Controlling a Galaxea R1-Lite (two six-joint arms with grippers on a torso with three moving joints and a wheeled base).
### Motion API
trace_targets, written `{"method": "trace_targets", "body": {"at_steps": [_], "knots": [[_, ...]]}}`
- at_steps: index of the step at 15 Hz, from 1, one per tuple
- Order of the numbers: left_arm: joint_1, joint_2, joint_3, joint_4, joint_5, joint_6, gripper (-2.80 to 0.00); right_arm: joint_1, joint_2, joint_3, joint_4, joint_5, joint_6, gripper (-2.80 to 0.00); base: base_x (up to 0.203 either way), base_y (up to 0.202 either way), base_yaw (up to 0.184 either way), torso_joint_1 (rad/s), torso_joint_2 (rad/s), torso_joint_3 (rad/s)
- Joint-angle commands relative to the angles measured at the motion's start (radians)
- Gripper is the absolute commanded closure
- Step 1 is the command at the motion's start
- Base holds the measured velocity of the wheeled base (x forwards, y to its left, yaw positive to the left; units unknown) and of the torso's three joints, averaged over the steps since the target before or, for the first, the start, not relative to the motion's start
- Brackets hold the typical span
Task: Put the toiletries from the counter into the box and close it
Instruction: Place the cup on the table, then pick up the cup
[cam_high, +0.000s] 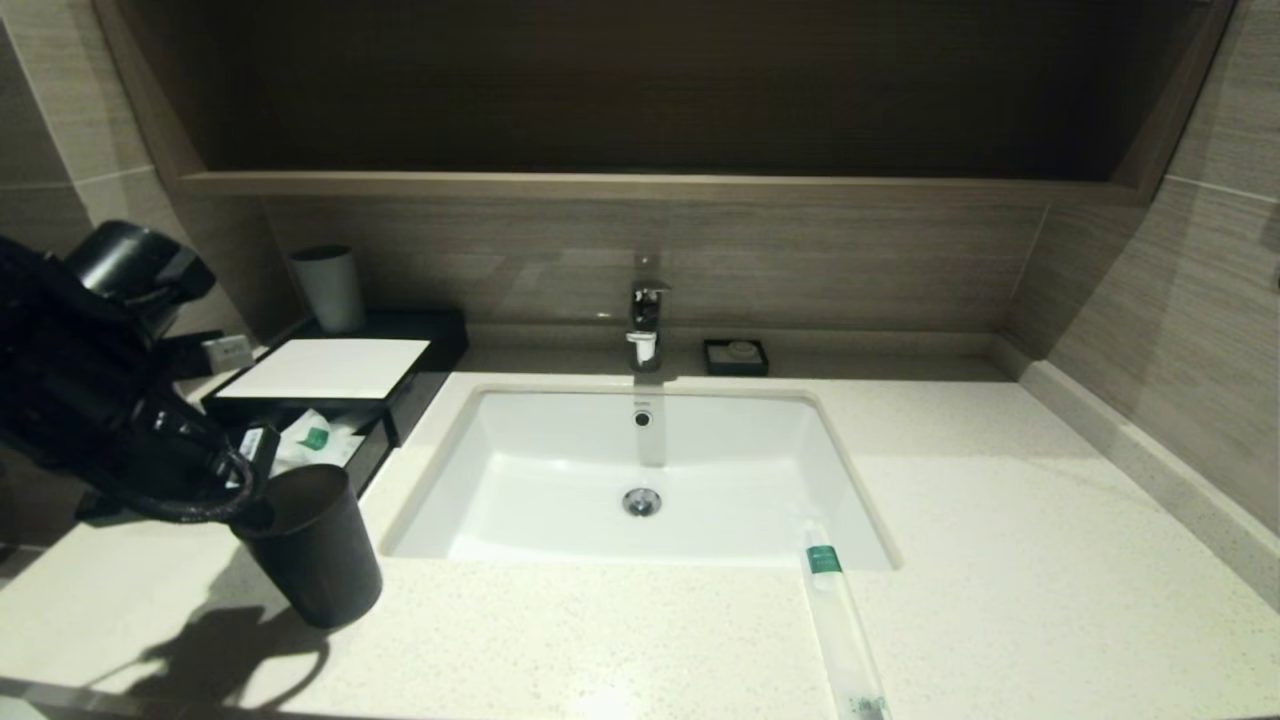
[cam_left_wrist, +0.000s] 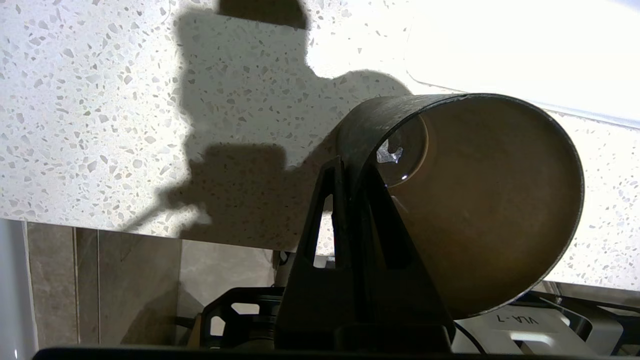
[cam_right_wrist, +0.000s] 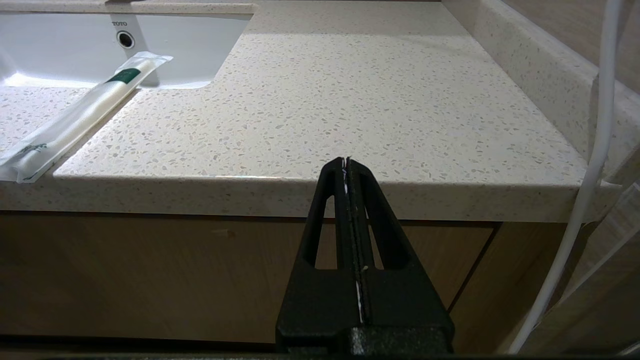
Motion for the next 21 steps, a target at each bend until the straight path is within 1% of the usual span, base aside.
{"method": "trace_targets", "body": {"at_steps": [1,2,7,10,13,15,18,21], "knots": [[0.000,0.002,0.001,0.006,0.001,0.001,0.00,0.000,0.000,0.000,0.000,0.000,-0.001,0.00,0.000,0.000,0.000,0.000,0.00,0.000],[0.000,0.001,0.000,0.002,0.002,0.001,-2.80,0.000,-0.001,0.000,0.000,0.000,-0.001,0.00,0.000,0.000,0.000,0.000,0.00,0.000],[-0.002,-0.017,0.000,-0.007,0.001,0.000,-2.80,0.000,0.000,0.000,0.000,0.000,-0.001,0.00,0.000,0.000,0.000,0.000,0.00,0.000],[-0.002,-0.050,-0.001,-0.039,-0.005,-0.001,-2.80,0.000,0.000,0.000,0.000,0.000,-0.001,0.00,0.000,0.000,0.000,0.000,0.00,0.000],[-0.005,-0.138,0.003,-0.055,-0.013,-0.004,-2.80,0.000,0.000,0.000,0.000,0.000,-0.001,0.00,0.000,0.000,0.000,0.000,0.00,0.000],[-0.009,-0.226,0.020,-0.076,-0.040,-0.003,-2.80,0.000,0.000,0.000,0.000,0.000,-0.001,0.00,0.000,0.000,0.000,0.000,0.00,0.000],[-0.012,-0.376,0.098,-0.173,-0.083,0.002,-2.80,0.000,0.000,0.000,0.000,0.000,-0.001,0.00,0.000,0.000,0.000,0.000,0.00,0.000],[-0.029,-0.497,0.257,-0.278,-0.099,0.027,-2.80,0.000,0.000,0.000,0.000,0.000,-0.001,0.00,0.000,0.000,0.000,0.000,0.00,0.000]]}}
